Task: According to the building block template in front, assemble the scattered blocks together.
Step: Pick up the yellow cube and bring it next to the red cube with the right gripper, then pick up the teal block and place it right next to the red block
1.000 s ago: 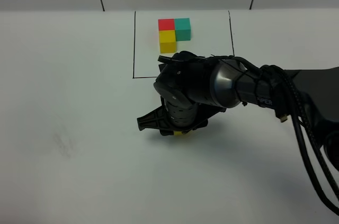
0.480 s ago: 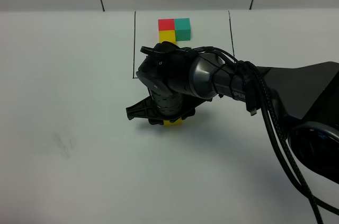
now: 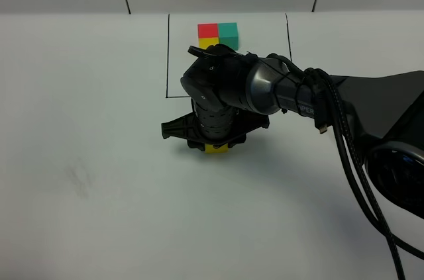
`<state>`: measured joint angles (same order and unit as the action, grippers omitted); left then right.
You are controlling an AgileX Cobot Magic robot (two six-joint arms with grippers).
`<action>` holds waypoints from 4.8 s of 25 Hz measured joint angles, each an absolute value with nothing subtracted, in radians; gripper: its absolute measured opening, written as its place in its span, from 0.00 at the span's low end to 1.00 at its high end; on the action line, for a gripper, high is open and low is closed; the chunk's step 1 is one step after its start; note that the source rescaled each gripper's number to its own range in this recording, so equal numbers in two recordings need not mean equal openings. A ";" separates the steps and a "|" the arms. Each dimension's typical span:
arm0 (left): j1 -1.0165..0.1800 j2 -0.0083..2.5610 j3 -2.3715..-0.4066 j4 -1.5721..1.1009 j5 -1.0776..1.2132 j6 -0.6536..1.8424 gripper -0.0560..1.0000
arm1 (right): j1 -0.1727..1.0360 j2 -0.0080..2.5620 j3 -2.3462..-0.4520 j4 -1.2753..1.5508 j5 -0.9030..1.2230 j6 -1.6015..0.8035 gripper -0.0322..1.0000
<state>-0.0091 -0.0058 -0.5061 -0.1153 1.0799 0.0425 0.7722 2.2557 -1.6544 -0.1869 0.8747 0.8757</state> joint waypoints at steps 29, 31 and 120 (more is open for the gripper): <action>-0.009 -0.006 -0.506 -0.115 1.080 0.043 0.69 | 0.752 2.260 -1.654 -0.199 0.834 0.893 0.28; -0.009 -0.006 -0.506 -0.115 1.080 0.043 0.69 | 0.752 2.260 -1.654 -0.200 0.833 0.893 0.28; -0.009 -0.006 -0.506 -0.115 1.080 0.043 0.69 | 0.093 1.327 -0.886 -0.290 0.790 0.455 0.79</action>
<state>-0.0091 -0.0058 -0.5061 -0.1153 1.0799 0.0432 0.0928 1.3274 -0.8862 -0.2898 0.7900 0.4550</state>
